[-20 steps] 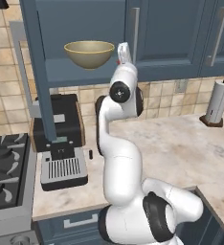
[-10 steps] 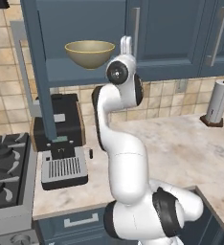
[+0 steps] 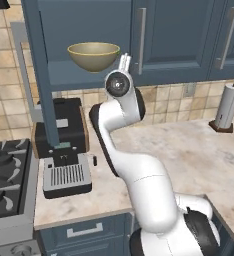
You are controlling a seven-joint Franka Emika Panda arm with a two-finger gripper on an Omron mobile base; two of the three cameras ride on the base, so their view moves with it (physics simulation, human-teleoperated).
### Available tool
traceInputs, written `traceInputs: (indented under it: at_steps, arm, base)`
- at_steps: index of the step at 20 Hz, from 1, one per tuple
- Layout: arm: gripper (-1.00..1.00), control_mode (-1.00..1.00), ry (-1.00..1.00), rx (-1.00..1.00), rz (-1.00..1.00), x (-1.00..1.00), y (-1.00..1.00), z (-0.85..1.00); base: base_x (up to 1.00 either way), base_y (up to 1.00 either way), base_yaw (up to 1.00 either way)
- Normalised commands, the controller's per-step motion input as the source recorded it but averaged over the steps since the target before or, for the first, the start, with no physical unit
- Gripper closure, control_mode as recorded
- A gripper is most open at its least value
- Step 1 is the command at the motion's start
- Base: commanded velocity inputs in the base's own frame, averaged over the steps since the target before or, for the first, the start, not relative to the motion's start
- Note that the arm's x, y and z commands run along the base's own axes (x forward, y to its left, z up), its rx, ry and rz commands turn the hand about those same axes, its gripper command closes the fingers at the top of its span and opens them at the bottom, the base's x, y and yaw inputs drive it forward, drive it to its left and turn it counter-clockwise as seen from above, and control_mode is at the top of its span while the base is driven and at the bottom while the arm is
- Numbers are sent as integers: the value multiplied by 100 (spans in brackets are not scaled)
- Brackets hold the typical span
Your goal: Pick the mug and place it in the sink. Pick the bowl and place it in the open cabinet and then close the cabinet.
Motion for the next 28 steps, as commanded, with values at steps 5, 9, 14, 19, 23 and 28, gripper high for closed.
traceInputs:
  at_steps: [5, 9, 14, 19, 23, 28]
  arm:
    - [-100, -100, -13, 10, 1, -42, -32, 11]
    - [-100, -100, 0, 20, 0, -45, -44, 63]
    - [-100, -100, 6, 22, 0, -98, 27, 10]
    - [-100, -100, 23, 25, 0, -100, 13, -3]
    - [-100, -100, 0, 12, 0, -99, 0, 69]
    - [-100, -100, -5, 4, 0, -100, 1, 21]
  base:
    - [0, 0, 0]
    - [0, 0, 0]
    - [0, 0, 0]
    - [0, 0, 0]
    - [0, 0, 0]
    - [0, 0, 0]
